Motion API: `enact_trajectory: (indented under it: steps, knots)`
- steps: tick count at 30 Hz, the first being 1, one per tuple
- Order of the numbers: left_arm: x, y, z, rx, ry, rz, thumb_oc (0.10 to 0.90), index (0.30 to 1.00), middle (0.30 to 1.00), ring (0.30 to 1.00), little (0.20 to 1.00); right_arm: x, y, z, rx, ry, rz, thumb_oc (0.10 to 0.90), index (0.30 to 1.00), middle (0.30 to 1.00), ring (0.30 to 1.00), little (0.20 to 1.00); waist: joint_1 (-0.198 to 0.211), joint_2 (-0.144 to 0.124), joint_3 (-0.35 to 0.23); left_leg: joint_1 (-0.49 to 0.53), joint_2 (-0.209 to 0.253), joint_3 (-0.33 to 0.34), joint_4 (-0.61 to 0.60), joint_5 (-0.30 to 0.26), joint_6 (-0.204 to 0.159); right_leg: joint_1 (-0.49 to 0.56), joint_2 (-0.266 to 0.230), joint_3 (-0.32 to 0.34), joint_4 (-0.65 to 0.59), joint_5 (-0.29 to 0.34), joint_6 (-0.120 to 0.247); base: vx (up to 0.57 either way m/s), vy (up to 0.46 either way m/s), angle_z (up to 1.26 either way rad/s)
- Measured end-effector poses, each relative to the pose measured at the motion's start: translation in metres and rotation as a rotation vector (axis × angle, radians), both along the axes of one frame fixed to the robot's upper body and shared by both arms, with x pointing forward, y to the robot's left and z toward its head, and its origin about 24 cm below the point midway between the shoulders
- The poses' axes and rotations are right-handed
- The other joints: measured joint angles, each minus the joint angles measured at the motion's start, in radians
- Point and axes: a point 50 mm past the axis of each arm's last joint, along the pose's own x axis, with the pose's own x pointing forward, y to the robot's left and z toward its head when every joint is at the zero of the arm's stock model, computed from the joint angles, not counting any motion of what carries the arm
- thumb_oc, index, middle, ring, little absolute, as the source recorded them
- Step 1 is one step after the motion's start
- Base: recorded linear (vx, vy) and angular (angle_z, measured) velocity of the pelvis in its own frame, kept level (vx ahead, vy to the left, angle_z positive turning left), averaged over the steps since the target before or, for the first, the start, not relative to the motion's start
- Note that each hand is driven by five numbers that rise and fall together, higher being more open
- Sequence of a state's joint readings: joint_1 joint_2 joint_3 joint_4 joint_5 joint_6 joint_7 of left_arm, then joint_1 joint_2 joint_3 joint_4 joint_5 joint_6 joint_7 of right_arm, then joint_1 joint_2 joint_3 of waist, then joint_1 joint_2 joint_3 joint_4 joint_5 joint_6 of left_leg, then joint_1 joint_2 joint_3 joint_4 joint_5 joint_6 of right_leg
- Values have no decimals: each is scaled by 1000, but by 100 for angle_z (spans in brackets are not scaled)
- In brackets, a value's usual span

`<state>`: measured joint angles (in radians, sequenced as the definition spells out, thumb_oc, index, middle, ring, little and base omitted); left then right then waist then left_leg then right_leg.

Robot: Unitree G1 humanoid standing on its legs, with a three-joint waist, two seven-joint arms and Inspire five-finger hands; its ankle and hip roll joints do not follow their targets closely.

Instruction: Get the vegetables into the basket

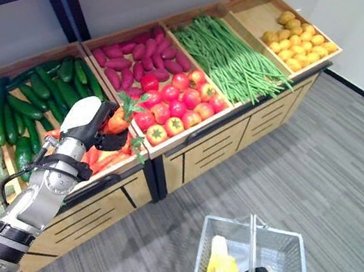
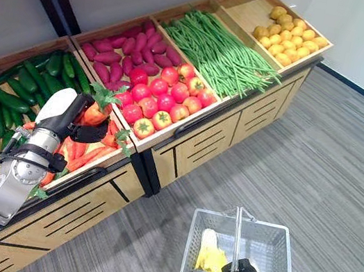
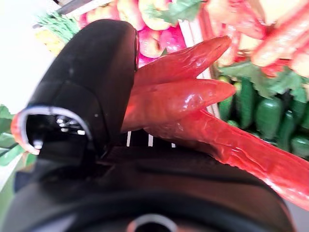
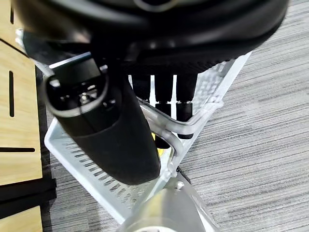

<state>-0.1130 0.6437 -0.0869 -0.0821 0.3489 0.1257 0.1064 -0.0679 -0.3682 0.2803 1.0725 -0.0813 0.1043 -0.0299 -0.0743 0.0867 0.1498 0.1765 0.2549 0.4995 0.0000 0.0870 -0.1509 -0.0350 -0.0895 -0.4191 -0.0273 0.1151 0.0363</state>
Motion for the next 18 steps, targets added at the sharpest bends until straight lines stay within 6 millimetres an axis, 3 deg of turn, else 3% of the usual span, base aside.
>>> enact_trajectory:
  steps: [4,7,8,10,12,14,16,18]
  knots:
    - [0,0,-1,-16,5,-2,400,300,300,300,300,-1,3,-1,10,4,0,400,300,300,300,300,6,1,-1,-10,16,-26,14,5,-5,-2,22,1,-12,-10,3,22,-141,-1]
    - [0,-2,-5,-21,23,-3,400,300,300,300,300,-2,2,-2,13,6,-5,400,300,300,300,300,36,-21,-1,-107,22,-182,157,22,-36,-17,9,33,-25,3,-31,27,-1,-4]
    - [0,-4,-6,-22,28,-11,400,300,300,300,300,0,0,0,5,5,-6,400,300,300,300,300,38,-37,8,-137,-4,-297,161,-19,-75,-12,3,46,-40,3,-38,170,78,-11]
    - [0,-6,-7,-26,31,-16,400,300,300,300,300,0,-5,1,-8,8,-6,400,300,300,300,300,62,-41,10,-110,-67,-427,5,-48,-65,-22,3,97,-48,2,-49,164,64,-41]
    - [0,-6,-7,-26,27,-18,400,300,300,300,300,0,-6,2,-11,5,-6,400,300,300,300,300,57,-52,17,-144,-111,-478,-55,-46,-52,-22,7,157,-64,6,-41,115,55,-47]
    - [-4,-2,-12,-27,45,0,400,300,300,300,300,-1,-4,1,-7,4,6,400,300,300,300,300,59,-55,19,-160,-128,-482,-65,-27,-10,-22,22,203,-65,16,-27,84,146,-89]
    - [-9,2,-18,-21,70,11,400,300,300,300,300,-1,2,-1,6,-4,6,400,300,300,300,300,51,-50,21,-163,-139,-450,-38,-44,49,-21,29,236,-63,25,-14,40,209,-98]
    - [-9,3,-18,-15,72,11,400,300,300,300,300,0,10,-2,35,-23,3,400,300,300,300,300,29,-80,29,-168,-166,-418,-44,-55,70,-41,1,254,-59,23,9,37,189,-43]
